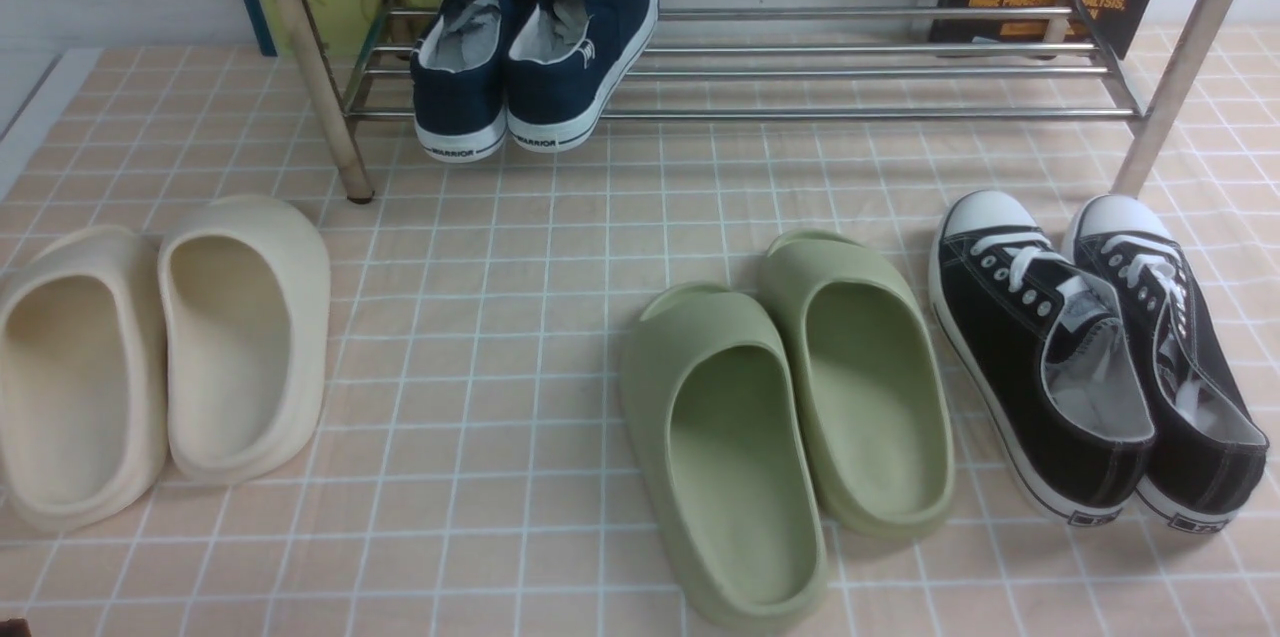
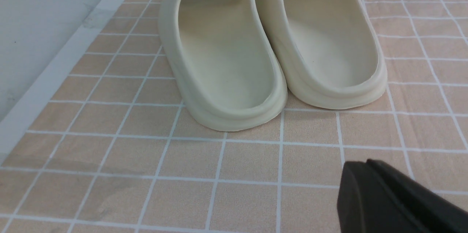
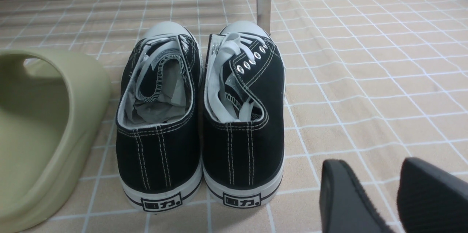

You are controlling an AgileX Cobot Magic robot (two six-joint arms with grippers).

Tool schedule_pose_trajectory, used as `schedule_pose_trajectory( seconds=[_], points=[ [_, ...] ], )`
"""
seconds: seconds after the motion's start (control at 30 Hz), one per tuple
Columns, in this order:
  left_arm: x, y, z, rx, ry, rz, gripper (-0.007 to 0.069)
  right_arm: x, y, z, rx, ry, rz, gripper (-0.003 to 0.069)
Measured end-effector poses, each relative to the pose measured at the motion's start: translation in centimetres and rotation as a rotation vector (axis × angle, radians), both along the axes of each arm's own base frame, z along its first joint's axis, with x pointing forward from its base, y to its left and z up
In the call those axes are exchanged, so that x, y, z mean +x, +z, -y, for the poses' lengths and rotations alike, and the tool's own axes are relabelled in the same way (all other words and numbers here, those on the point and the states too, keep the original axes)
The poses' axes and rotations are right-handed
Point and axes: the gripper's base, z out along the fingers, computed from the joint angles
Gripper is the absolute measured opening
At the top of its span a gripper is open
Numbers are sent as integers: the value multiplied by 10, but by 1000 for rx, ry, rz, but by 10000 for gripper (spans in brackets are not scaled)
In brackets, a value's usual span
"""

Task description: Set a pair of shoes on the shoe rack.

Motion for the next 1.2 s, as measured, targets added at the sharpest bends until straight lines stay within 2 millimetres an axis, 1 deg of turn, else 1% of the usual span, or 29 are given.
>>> schedule_pose_trajectory(
  seconds=[1.2],
  points=[
    [0,0,1,1,-19,-1,43,0,0,0,0,0,0,243]
  ],
)
